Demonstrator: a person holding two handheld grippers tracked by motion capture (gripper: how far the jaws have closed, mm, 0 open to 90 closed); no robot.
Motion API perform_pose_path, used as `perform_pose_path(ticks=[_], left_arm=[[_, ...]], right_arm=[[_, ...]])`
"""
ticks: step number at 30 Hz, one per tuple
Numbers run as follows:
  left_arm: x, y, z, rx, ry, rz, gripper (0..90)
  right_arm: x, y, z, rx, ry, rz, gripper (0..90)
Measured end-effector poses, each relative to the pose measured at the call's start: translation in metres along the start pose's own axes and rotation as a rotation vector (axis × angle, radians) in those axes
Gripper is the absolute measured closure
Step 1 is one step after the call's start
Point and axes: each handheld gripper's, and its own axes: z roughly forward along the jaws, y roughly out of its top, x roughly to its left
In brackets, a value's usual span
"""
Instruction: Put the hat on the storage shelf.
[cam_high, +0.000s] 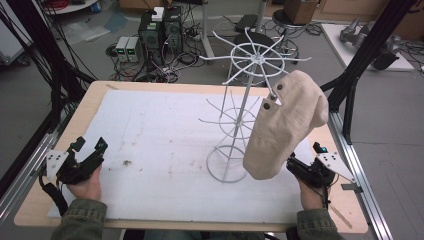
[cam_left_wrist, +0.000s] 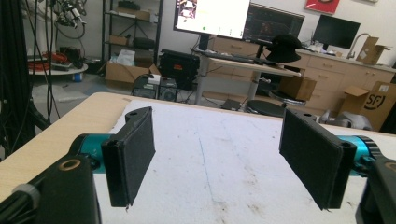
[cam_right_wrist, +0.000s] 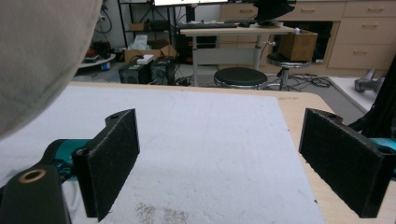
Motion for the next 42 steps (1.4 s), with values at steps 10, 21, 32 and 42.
perform_pose_path(ticks=[10, 21, 32, 42], left_arm=[[0.0, 0.0, 0.0, 0.003, -0.002, 0.0, 26.7], [0.0, 0.0, 0.0, 0.003, -0.006, -0.004, 26.6], [0.001, -0.001, 0.0, 0.004, -0.009, -0.009, 26.7], [0.001, 0.0, 0.0, 0.003, -0.008, -0.009, 26.7]], right_arm=[[0.009, -0.01, 0.007, 0.029, -0.011, -0.015, 11.5], [0.013, -0.011, 0.007, 0.013, -0.003, -0.029, 11.5], [0.011, -0.011, 0.006, 0.029, 0.005, -0.014, 11.5], [0.01, -0.011, 0.006, 0.031, -0.004, -0.005, 11.5]])
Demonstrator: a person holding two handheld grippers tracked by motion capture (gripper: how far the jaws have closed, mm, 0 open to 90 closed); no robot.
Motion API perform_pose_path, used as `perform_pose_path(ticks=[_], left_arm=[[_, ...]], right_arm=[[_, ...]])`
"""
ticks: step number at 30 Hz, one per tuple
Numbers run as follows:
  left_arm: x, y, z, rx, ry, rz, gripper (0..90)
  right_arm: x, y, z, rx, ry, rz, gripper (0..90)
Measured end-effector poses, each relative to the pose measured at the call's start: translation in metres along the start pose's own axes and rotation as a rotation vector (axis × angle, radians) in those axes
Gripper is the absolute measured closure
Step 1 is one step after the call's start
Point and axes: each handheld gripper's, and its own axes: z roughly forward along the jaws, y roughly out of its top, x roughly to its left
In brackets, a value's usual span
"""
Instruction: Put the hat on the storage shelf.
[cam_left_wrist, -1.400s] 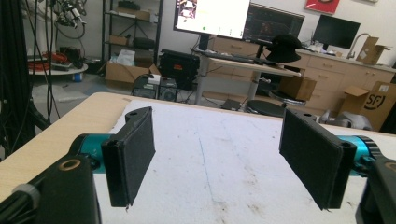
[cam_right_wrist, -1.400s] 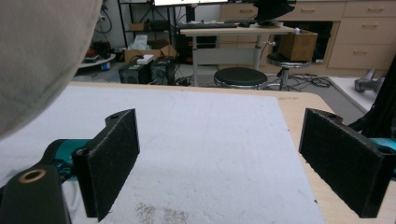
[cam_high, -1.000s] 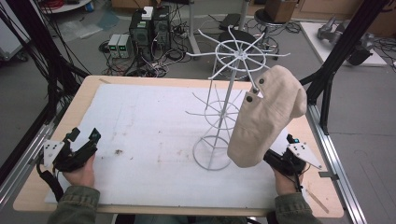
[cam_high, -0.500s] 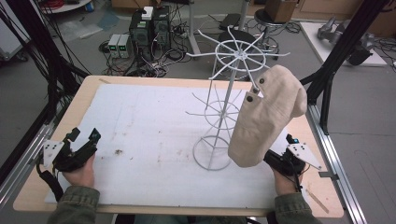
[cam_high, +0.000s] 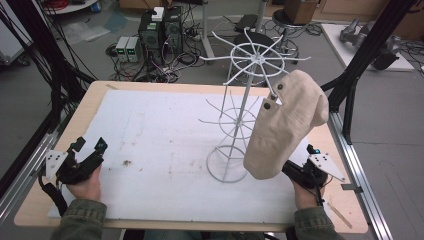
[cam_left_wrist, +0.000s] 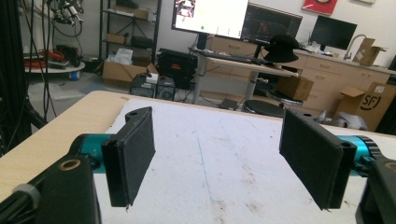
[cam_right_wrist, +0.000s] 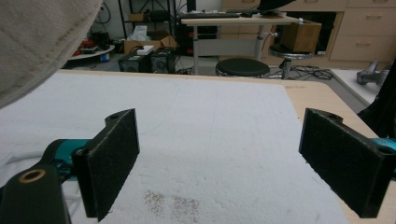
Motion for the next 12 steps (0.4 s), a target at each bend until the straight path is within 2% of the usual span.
perform_pose_path(ticks=[12], left_arm=[[0.0002, 0.0, 0.0001, 0.001, -0.002, -0.003, 26.7]], right_arm=[[-0.0007, 0.0001, -0.0005, 0.008, -0.004, 0.014, 11.5]])
